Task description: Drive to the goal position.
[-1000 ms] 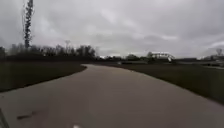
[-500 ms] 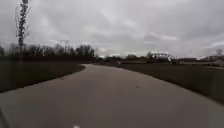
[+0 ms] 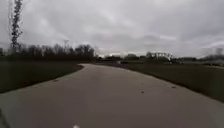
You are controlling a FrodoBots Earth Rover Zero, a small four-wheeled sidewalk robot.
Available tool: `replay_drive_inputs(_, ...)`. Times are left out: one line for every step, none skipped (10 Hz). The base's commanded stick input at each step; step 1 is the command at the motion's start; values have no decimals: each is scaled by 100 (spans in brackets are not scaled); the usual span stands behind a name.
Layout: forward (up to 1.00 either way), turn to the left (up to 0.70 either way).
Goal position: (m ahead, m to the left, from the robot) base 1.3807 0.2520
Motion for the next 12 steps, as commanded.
replay_drive_inputs(100,0)
replay_drive_inputs(100,0)
replay_drive_inputs(100,0)
replay_drive_inputs(100,0)
replay_drive_inputs(100,0)
replay_drive_inputs(100,0)
replay_drive_inputs(100,0)
replay_drive_inputs(100,0)
replay_drive_inputs(100,0)
replay_drive_inputs(100,0)
replay_drive_inputs(100,0)
replay_drive_inputs(100,0)
